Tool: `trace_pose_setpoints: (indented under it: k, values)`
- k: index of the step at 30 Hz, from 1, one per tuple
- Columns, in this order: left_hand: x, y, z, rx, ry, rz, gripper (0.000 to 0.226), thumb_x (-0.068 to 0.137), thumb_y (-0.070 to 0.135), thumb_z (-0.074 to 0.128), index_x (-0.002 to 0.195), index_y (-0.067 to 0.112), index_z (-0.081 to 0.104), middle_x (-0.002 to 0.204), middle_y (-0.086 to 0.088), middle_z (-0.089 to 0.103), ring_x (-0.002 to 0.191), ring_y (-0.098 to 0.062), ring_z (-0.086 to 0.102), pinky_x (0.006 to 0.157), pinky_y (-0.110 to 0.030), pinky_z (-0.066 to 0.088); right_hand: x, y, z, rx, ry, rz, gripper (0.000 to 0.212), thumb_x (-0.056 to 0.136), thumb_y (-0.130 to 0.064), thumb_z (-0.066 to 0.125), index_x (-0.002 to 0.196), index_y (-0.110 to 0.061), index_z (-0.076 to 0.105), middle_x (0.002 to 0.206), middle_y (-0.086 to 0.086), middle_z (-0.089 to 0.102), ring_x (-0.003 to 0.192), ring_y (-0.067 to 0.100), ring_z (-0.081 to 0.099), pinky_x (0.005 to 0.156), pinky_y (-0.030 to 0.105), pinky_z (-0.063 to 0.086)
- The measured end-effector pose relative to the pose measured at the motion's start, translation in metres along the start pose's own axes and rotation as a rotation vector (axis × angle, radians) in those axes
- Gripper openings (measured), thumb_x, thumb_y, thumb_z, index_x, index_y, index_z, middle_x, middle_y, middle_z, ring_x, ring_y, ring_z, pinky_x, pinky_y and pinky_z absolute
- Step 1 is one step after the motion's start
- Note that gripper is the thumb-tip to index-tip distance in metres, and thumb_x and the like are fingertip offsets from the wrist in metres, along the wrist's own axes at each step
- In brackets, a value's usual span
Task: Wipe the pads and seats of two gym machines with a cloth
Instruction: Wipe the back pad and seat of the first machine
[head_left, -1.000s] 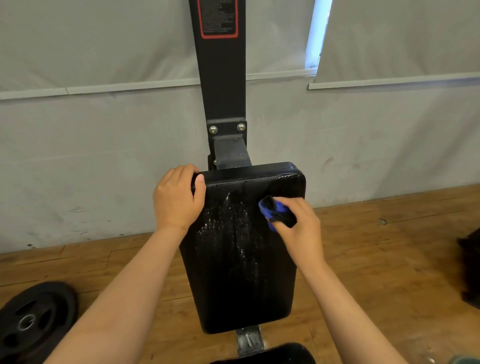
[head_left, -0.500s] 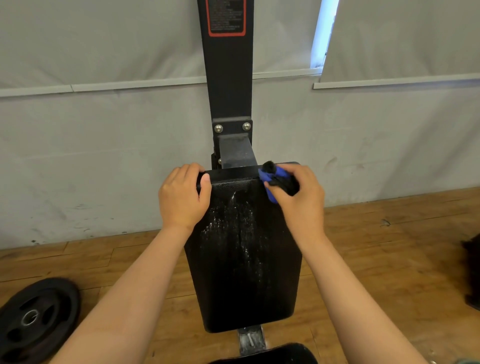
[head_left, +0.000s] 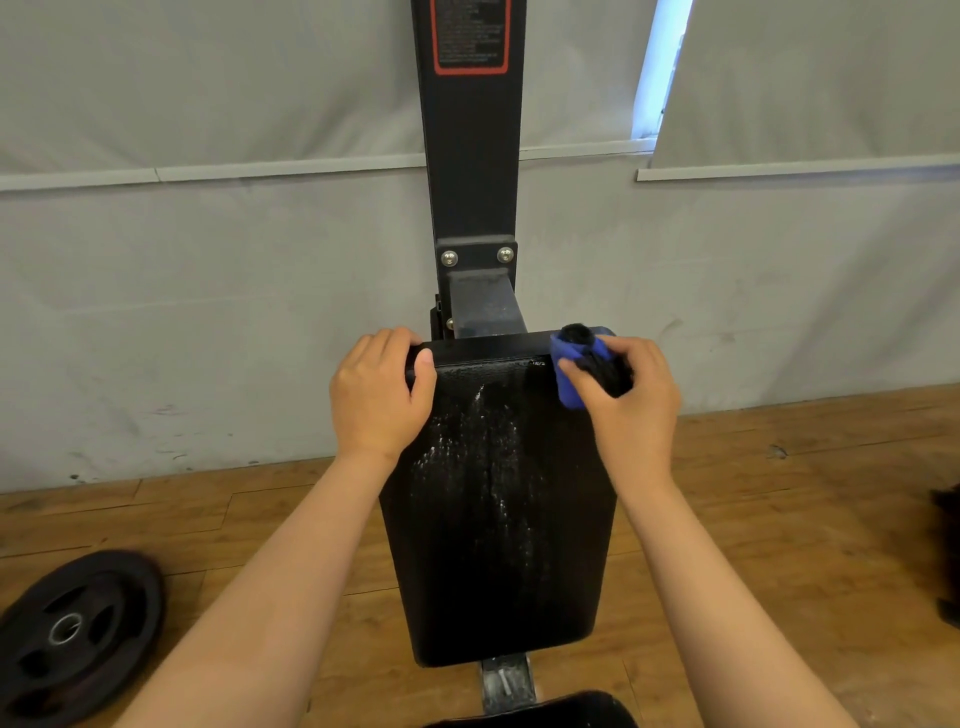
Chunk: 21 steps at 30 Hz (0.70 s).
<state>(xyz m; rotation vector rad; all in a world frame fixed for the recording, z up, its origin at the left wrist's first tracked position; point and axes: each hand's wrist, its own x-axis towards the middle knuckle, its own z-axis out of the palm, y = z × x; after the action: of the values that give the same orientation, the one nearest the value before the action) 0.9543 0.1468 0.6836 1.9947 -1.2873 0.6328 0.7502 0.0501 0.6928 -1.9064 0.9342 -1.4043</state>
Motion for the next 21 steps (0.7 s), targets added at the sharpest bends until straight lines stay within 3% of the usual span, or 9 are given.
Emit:
trace_pose_setpoints:
  k: [4, 7, 14, 21]
  values:
    - [0.0, 0.0, 0.0, -0.005, 0.001, -0.005, 0.038, 0.095, 0.033, 0.034, 0.091, 0.01, 0.064, 0.081, -0.003, 0.065, 0.075, -0.019, 0.059, 0.06, -0.023, 0.032, 0.002, -0.004, 0.009, 0.008, 0.041, 0.036, 0.026, 0.077, -0.035, 0.074, 0.087, -0.021, 0.055, 0.084, -0.012, 0.054, 0.079, 0.002, 0.052, 0.071, 0.011, 0.041]
    - [0.0, 0.001, -0.001, -0.009, 0.003, -0.005, 0.038, 0.094, 0.033, 0.034, 0.09, 0.01, 0.064, 0.081, -0.003, 0.065, 0.075, -0.019, 0.058, 0.061, -0.023, 0.031, -0.007, -0.003, 0.016, -0.007, 0.016, 0.026, 0.028, 0.078, -0.043, 0.069, 0.083, -0.02, 0.053, 0.081, -0.011, 0.053, 0.076, 0.007, 0.053, 0.067, 0.016, 0.042]
    - [-0.001, -0.001, 0.0, -0.015, -0.001, -0.005, 0.037, 0.095, 0.033, 0.035, 0.091, 0.011, 0.064, 0.081, -0.002, 0.064, 0.074, -0.017, 0.058, 0.061, -0.023, 0.031, -0.04, 0.01, 0.028, -0.152, -0.126, -0.093, 0.024, 0.081, -0.041, 0.064, 0.079, -0.022, 0.049, 0.078, -0.008, 0.049, 0.071, 0.006, 0.046, 0.06, 0.015, 0.035]
    - [0.0, -0.002, -0.001, -0.03, -0.02, 0.002, 0.038, 0.094, 0.034, 0.034, 0.091, 0.01, 0.064, 0.081, -0.003, 0.064, 0.074, -0.018, 0.057, 0.061, -0.023, 0.033, -0.007, 0.005, 0.015, -0.031, 0.157, 0.077, 0.025, 0.083, -0.035, 0.068, 0.084, -0.016, 0.051, 0.082, -0.006, 0.053, 0.075, 0.01, 0.051, 0.065, 0.011, 0.037]
